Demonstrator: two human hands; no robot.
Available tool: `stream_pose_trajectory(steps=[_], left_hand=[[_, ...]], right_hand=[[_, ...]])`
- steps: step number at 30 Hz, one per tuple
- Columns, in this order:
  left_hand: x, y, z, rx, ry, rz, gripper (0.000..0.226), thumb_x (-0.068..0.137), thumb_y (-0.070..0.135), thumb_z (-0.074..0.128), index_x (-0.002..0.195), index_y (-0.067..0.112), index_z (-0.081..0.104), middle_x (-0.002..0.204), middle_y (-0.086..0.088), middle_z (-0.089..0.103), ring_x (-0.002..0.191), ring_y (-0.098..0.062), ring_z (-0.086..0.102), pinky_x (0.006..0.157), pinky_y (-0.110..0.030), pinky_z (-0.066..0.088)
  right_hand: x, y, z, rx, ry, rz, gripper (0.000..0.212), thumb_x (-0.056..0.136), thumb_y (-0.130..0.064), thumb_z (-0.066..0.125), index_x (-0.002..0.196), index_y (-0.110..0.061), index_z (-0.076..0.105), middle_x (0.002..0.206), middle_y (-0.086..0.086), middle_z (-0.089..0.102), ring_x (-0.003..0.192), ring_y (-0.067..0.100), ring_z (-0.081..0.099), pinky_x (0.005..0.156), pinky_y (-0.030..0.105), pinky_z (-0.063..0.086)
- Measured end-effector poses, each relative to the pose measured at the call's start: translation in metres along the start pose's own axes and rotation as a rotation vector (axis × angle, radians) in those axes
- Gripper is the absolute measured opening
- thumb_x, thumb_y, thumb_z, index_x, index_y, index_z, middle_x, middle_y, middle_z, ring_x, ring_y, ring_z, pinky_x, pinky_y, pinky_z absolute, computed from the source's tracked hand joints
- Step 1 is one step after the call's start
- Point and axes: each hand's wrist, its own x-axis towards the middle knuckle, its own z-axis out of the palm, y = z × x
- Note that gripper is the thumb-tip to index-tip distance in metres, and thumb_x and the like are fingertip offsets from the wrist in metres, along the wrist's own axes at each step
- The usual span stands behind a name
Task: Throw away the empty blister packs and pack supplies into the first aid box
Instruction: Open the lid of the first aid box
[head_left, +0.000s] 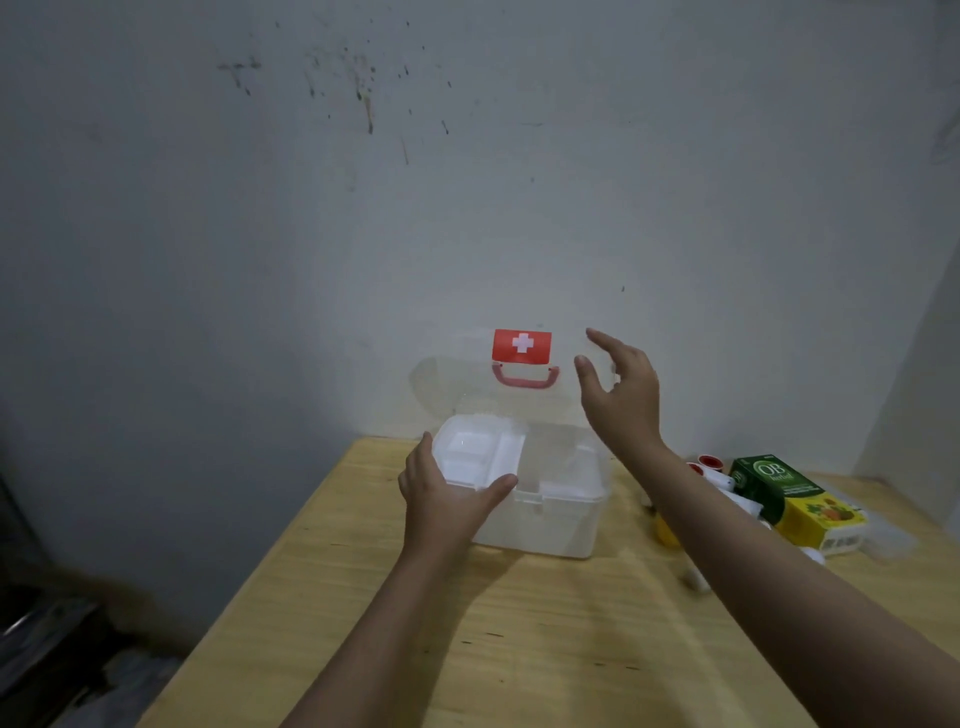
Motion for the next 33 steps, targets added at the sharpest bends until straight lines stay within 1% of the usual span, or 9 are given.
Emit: stream_pose_trajectory(steps=[2,8,11,13,16,21,26,29,33], left_hand=[[-0.001,-0.002,0.000,0.000,-0.003,0.003,0.115,0.056,0.055,0.083,0.147,0.022,0.020,0.149,0.001,0.028,0.136,-0.020,0.022,0.100,-0.036,0.037],[-0.007,-0.007,0.006,-0.033,0.010,0.032,0.110,0.051,0.052,0.085,0.143,0.023,0.031,0.140,0.005,0.040,0.131,-0.017,0.029,0.095,-0.030,0.036],[-0.009,-0.008,0.011,-0.115,0.031,0.014,0.104,0.057,0.065,0.073,0.142,0.023,0.031,0.141,0.003,0.043,0.130,-0.019,0.039,0.098,-0.040,0.047],[-0.009,-0.008,0.013,-0.153,0.049,0.008,0.091,0.068,0.058,0.071,0.142,0.021,0.031,0.139,0.000,0.044,0.127,-0.020,0.044,0.096,-0.043,0.050],[-0.008,-0.009,0.014,-0.199,0.064,0.015,0.081,0.074,0.044,0.074,0.140,0.020,0.033,0.134,0.002,0.047,0.120,-0.017,0.048,0.090,-0.035,0.053],[-0.006,-0.012,0.010,-0.250,0.032,0.019,0.074,0.077,0.033,0.075,0.138,0.020,0.036,0.128,0.004,0.050,0.115,-0.015,0.051,0.079,-0.017,0.047],[-0.007,-0.014,0.009,-0.252,0.009,0.002,0.084,0.068,0.052,0.071,0.138,0.023,0.036,0.130,0.002,0.051,0.118,-0.018,0.052,0.092,-0.041,0.052],[-0.008,-0.013,0.008,-0.260,0.004,0.001,0.089,0.063,0.059,0.069,0.138,0.025,0.035,0.131,0.003,0.050,0.119,-0.018,0.051,0.093,-0.044,0.052],[-0.009,-0.012,0.008,-0.300,0.005,-0.007,0.084,0.066,0.049,0.075,0.137,0.026,0.037,0.131,0.005,0.051,0.119,-0.016,0.051,0.096,-0.042,0.050]], right_hand=[[0.003,0.003,0.001,0.001,0.002,0.002,0.043,0.089,-0.030,0.059,0.131,-0.026,0.051,0.132,0.002,0.055,0.118,0.021,0.050,0.098,0.046,0.048],[0.007,0.016,0.009,-0.063,-0.073,-0.022,0.060,0.088,-0.026,0.062,0.141,-0.025,0.036,0.145,0.001,0.043,0.130,0.022,0.044,0.107,0.046,0.041],[0.011,0.019,0.013,-0.142,-0.099,-0.050,0.068,0.087,-0.029,0.062,0.145,-0.026,0.027,0.150,-0.001,0.037,0.134,0.021,0.039,0.109,0.043,0.037],[0.013,0.021,0.014,-0.153,-0.112,-0.046,0.071,0.088,-0.028,0.061,0.147,-0.027,0.022,0.152,0.000,0.034,0.135,0.021,0.038,0.106,0.039,0.037],[0.014,0.022,0.015,-0.129,-0.141,-0.033,0.077,0.088,-0.028,0.061,0.149,-0.026,0.013,0.154,0.001,0.027,0.137,0.022,0.035,0.106,0.039,0.038],[0.018,0.023,0.011,-0.166,-0.186,0.039,0.081,0.088,-0.032,0.060,0.149,-0.021,0.009,0.158,0.001,0.019,0.142,0.026,0.027,0.111,0.044,0.032],[0.021,0.022,0.010,-0.177,-0.243,0.079,0.077,0.086,-0.036,0.061,0.146,-0.020,0.016,0.151,0.005,0.030,0.138,0.027,0.032,0.110,0.048,0.036],[0.022,0.027,0.009,-0.183,-0.287,0.071,0.070,0.083,-0.038,0.062,0.139,-0.023,0.024,0.140,0.003,0.039,0.130,0.025,0.040,0.103,0.050,0.044],[0.017,0.027,0.002,-0.196,-0.336,0.048,0.073,0.084,-0.038,0.060,0.143,-0.019,0.021,0.149,0.006,0.033,0.140,0.028,0.030,0.110,0.052,0.036]])
